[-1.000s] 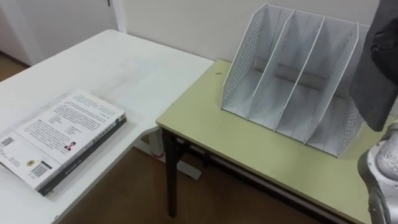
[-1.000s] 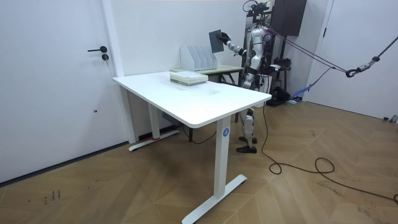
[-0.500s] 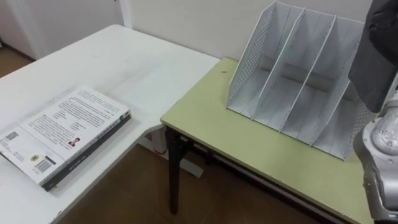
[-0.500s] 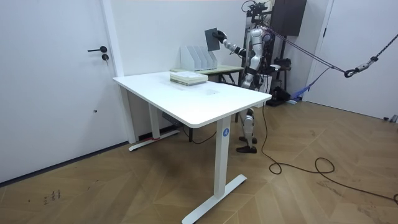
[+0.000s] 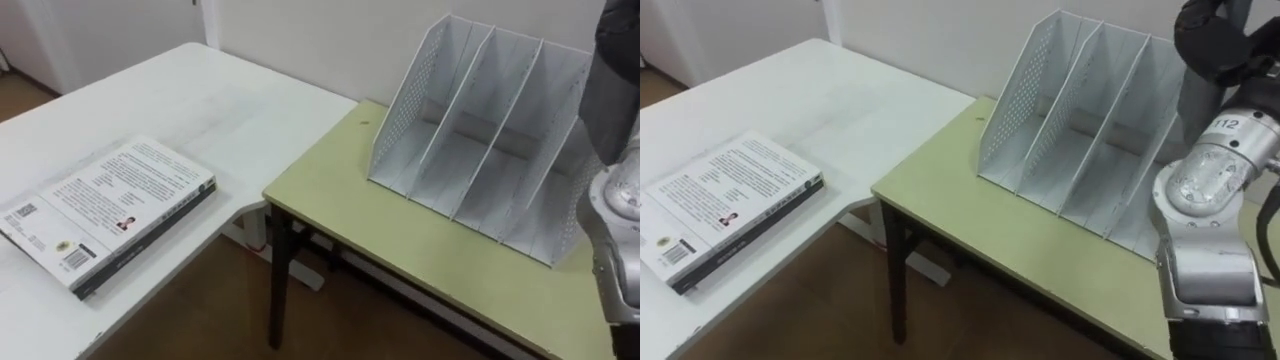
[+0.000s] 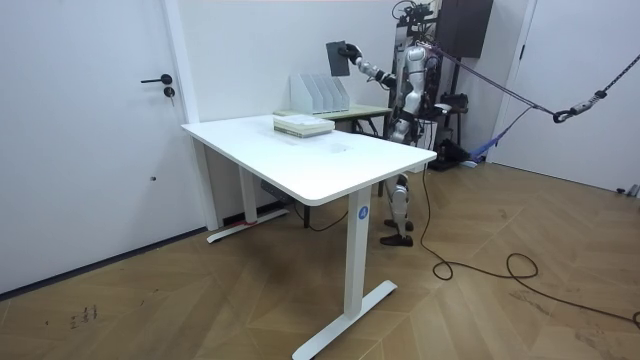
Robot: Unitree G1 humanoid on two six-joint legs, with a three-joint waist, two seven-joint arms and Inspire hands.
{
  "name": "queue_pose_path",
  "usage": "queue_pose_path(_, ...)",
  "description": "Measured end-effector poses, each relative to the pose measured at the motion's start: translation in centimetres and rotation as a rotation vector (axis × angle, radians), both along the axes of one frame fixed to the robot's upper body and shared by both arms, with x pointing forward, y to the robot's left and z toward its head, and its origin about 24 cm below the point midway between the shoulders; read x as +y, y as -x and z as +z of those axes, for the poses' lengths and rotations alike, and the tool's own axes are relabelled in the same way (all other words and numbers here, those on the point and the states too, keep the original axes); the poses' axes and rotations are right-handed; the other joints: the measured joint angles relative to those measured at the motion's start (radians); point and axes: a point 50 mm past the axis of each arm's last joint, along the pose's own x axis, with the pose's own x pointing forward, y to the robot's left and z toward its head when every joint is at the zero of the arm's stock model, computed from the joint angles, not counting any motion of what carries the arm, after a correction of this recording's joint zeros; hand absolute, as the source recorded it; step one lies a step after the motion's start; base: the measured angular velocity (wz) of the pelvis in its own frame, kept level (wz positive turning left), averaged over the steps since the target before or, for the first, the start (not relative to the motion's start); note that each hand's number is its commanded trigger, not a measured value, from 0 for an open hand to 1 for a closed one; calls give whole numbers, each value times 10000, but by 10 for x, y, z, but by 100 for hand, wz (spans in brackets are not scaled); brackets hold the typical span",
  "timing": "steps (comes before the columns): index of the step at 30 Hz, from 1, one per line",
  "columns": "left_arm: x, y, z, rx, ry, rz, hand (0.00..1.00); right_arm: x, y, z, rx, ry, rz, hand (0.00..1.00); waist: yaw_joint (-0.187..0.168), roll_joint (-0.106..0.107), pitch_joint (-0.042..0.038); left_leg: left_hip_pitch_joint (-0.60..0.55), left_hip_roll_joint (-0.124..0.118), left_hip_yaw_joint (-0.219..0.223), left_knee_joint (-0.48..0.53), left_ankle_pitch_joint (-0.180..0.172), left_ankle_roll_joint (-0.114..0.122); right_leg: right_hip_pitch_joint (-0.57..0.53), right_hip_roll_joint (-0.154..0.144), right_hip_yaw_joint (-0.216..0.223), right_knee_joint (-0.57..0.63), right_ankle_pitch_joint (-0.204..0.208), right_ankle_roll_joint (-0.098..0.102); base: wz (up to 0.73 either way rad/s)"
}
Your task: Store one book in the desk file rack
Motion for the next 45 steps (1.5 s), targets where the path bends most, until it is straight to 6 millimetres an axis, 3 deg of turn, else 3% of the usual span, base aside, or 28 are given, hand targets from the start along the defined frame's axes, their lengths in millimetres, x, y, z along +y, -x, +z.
queue_pose_path(8,0,0,0,128,40,100,0,-2,-12,6,227,-63,-141,100,-19,27,15,-95,-12,-131,32,0,0,-3,-52,-371,10,1,0,5)
queue_pose_path(14,0,-3,0,135,75,132,0,-2,-14,3,489,-93,-119,100,65,128,90,-165,-12,-188,29,0,0,-47,-65,-568,3,0,0,3)
queue_pose_path(25,0,-8,1,162,54,70,0,-5,-29,-12,1780,-1270,678,100,246,128,86,-273,-20,-187,31,2,1,-175,-79,-617,6,0,0,0)
queue_pose_path(34,1,-8,3,240,-14,32,0,-6,-49,7,2096,-1917,1024,100,257,51,67,-243,-15,-258,61,3,2,-80,-88,-859,-4,1,0,2)
queue_pose_path(40,2,-9,4,323,-209,32,0,-9,-52,4,2454,-2187,936,100,247,16,48,-318,-17,-391,198,3,2,-28,-120,-1121,-8,5,-5,7)
queue_pose_path(41,2,-9,4,348,-235,55,0,-12,-52,2,2536,-2289,875,68,239,18,46,-371,-17,-431,264,3,2,-27,-120,-1137,-10,8,-11,9)
queue_pose_path(42,2,-9,4,355,-252,66,0,-14,-52,1,2598,-2334,831,26,239,17,45,-385,-17,-456,275,3,2,-27,-121,-1147,-9,11,-14,9)
queue_pose_path(43,2,-9,4,375,-274,132,0,-17,-52,-2,2725,-2472,762,25,242,20,43,-407,-17,-487,306,3,2,-22,-121,-1158,-9,20,-27,7)
queue_pose_path(45,3,-9,4,407,-338,187,0,-21,-53,-7,2939,-2652,659,12,237,38,34,-454,-17,-519,383,2,2,-12,-118,-1182,-7,31,-45,5)
